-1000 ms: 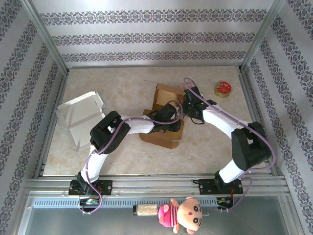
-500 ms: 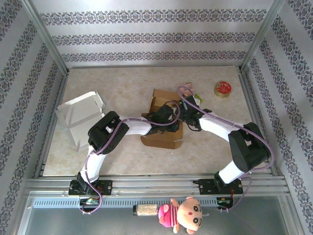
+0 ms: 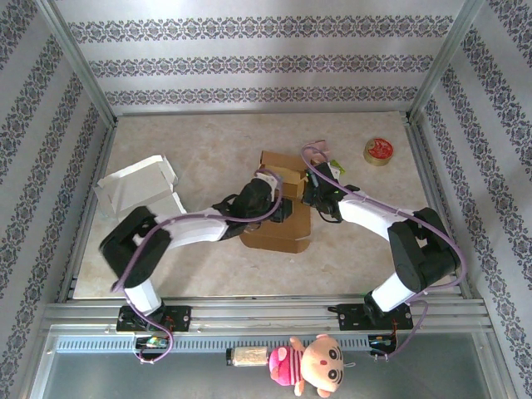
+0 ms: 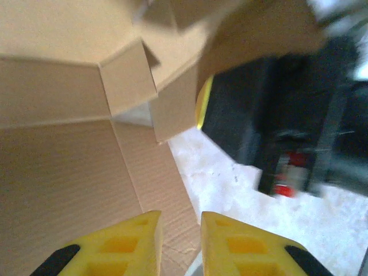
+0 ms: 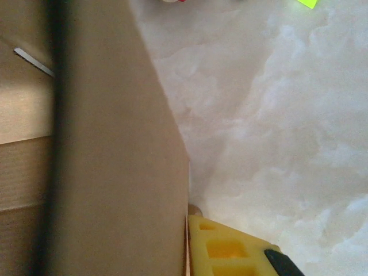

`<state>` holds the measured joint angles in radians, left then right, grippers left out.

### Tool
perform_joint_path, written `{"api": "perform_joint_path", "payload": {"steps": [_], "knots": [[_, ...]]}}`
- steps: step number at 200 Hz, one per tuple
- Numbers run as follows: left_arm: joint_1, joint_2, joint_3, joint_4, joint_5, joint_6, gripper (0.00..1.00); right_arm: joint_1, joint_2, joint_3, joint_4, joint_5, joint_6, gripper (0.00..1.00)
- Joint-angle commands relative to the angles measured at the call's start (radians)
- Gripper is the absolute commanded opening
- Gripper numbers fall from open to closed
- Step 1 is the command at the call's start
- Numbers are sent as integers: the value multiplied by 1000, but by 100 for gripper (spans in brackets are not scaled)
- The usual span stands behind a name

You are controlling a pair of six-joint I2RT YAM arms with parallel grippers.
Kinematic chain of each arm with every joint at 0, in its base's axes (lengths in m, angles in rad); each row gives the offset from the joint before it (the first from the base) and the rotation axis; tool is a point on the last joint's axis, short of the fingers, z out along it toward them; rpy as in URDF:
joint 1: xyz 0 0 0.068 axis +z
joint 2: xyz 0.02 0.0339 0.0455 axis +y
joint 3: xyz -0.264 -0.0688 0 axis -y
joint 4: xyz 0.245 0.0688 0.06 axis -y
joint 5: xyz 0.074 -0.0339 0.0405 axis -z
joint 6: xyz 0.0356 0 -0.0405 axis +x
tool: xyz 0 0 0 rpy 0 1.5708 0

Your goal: Fold the paper box

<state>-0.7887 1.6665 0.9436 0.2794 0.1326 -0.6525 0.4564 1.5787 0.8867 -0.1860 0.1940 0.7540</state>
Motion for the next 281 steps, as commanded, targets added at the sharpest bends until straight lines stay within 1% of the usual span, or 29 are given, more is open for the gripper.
{"api": "perform_joint_path", "payload": {"steps": [1,9,12,20,29,39,67,82,100,114,136,174,202,221,240,266,281], "knots": [[23,-161,68,-150,-208,-26,26,5,18,-13,-63,18,-4,13],[36,-181,151,-337,-263,-35,27,5,17,-12,-62,18,-4,13],[44,-182,188,-381,-272,-31,28,5,18,-11,-63,19,-4,13],[70,-171,273,-491,-264,-13,31,5,19,-10,-63,19,-4,13],[108,-148,355,-586,-226,-3,36,5,23,-6,-60,18,-4,13],[153,-117,412,-629,-147,5,41,5,29,-2,-60,14,-5,13],[247,-18,524,-679,32,-6,49,9,37,9,-58,7,-3,13],[271,34,573,-715,82,-10,52,10,37,13,-58,8,-5,13],[278,92,628,-772,73,-20,54,10,37,14,-61,12,-10,13],[277,124,640,-758,101,-16,55,11,39,16,-61,11,-8,13],[277,150,614,-678,148,-46,56,11,43,20,-63,4,-7,13],[278,175,567,-596,192,-103,41,14,43,36,-64,-37,-6,13],[277,183,549,-568,211,-126,40,23,42,65,-44,-132,48,15],[277,185,539,-558,222,-136,40,34,55,99,-26,-181,106,17],[278,182,532,-557,223,-141,40,56,67,122,-15,-166,139,20],[278,173,517,-552,216,-137,40,71,99,116,9,-123,104,28],[278,174,512,-554,207,-131,40,72,104,99,24,-133,57,31]]}}
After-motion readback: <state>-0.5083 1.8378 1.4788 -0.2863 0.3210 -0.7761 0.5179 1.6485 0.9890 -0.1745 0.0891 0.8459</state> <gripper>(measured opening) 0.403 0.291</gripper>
